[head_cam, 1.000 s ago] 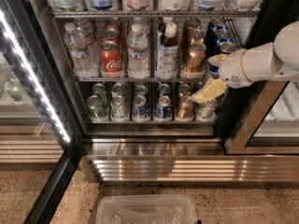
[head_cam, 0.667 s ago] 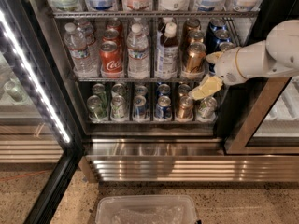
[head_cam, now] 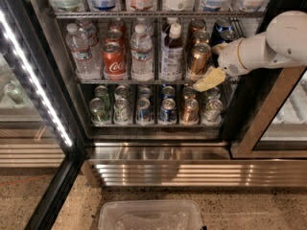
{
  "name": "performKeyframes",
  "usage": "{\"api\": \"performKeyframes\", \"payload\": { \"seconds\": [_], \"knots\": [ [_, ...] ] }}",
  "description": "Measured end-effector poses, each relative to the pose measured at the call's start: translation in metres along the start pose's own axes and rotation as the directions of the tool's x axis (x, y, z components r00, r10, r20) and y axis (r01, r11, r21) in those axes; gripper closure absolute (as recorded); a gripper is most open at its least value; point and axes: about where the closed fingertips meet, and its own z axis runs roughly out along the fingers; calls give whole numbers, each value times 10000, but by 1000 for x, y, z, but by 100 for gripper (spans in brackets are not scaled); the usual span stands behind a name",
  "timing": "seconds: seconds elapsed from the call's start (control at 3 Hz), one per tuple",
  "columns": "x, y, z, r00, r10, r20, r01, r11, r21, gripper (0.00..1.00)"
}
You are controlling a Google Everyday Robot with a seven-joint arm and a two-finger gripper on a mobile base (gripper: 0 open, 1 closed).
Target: Pick orange can from middle shelf of fridge
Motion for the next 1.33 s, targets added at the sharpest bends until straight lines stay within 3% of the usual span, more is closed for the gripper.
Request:
{"api": "performKeyframes", "payload": {
  "seconds": [0.33, 0.67, 1.0, 1.33],
  "knots": [
    [-2, -11, 12, 10000, 62, 40, -63, 10000, 56, 26],
    [-8, -9, 34, 9990, 287, 332, -278, 9993, -269, 29],
    [-13, -10, 35, 9988, 309, 372, -296, 9989, -367, 26],
    [-15, -10, 33, 9988, 310, 374, -296, 9989, -370, 45]
  ]
}}
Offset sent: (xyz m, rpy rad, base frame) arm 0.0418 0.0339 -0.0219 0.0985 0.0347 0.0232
